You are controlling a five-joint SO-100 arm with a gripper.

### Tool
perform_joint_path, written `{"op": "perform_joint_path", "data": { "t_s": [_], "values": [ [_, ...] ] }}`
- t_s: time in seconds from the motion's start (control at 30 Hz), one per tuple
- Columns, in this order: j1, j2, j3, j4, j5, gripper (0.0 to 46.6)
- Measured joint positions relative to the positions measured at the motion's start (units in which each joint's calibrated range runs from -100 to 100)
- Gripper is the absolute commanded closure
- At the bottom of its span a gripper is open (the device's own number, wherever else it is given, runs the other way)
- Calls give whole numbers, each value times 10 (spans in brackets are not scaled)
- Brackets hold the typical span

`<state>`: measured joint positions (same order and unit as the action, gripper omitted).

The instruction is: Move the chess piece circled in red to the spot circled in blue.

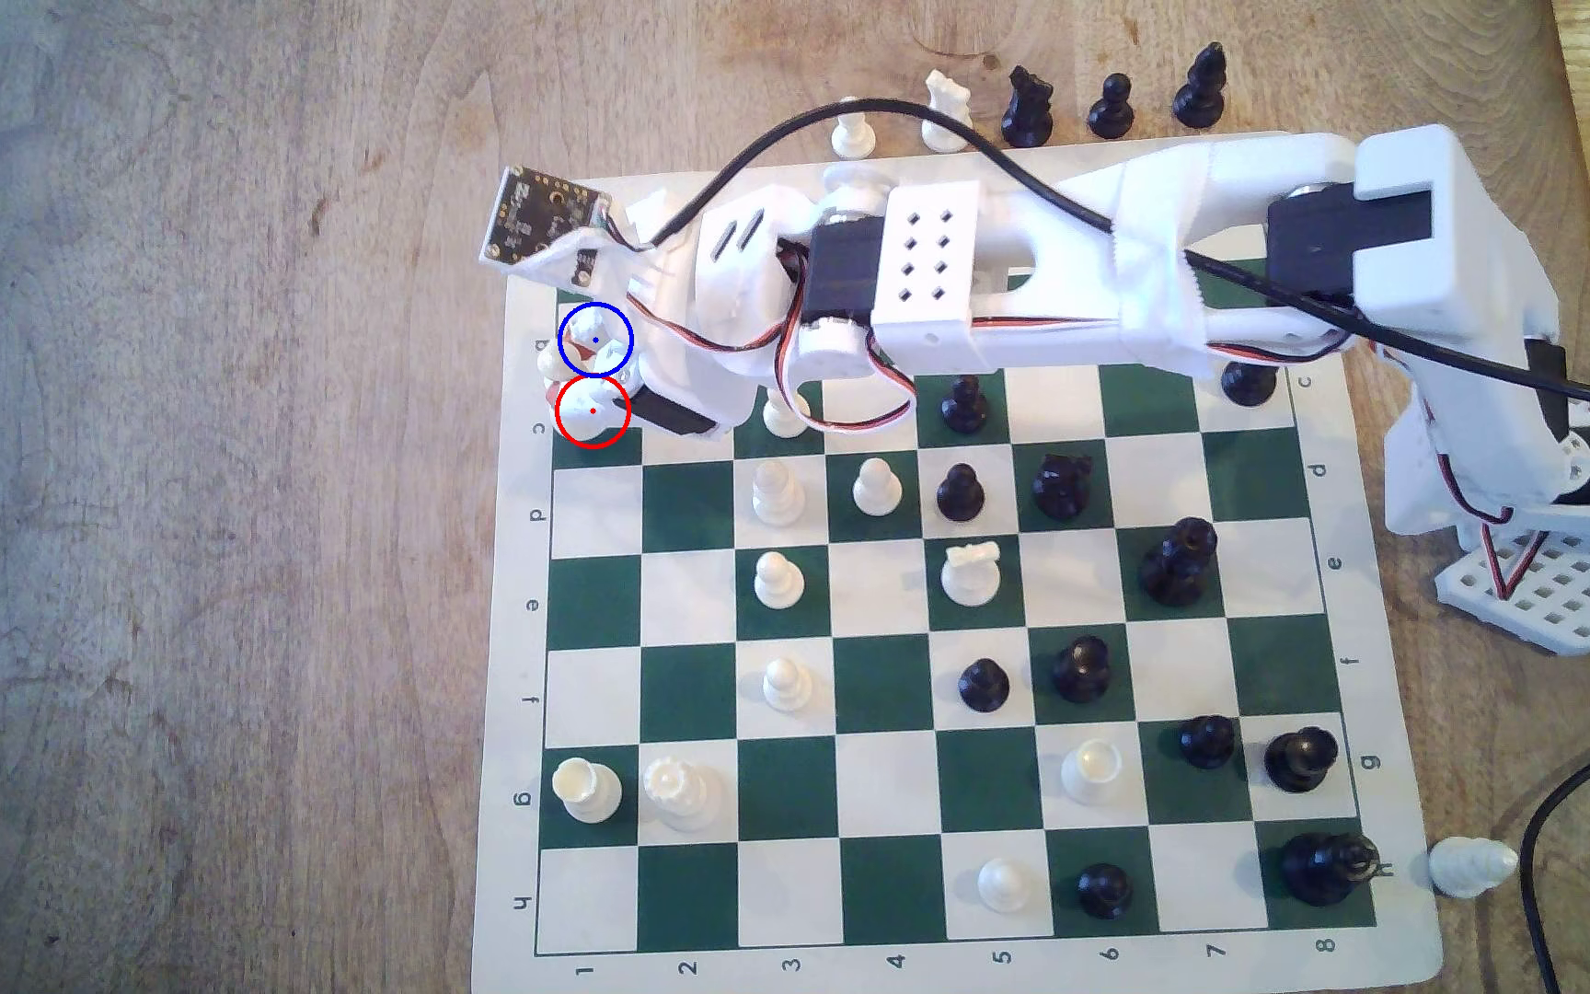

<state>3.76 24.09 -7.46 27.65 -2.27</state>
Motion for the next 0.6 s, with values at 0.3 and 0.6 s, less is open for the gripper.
{"op": "perform_joint_path", "data": {
  "t_s": [0.3, 0.6],
  "values": [
    [25, -7, 0, 6, 0, 464],
    [49, -7, 0, 5, 4, 464]
  ]
}}
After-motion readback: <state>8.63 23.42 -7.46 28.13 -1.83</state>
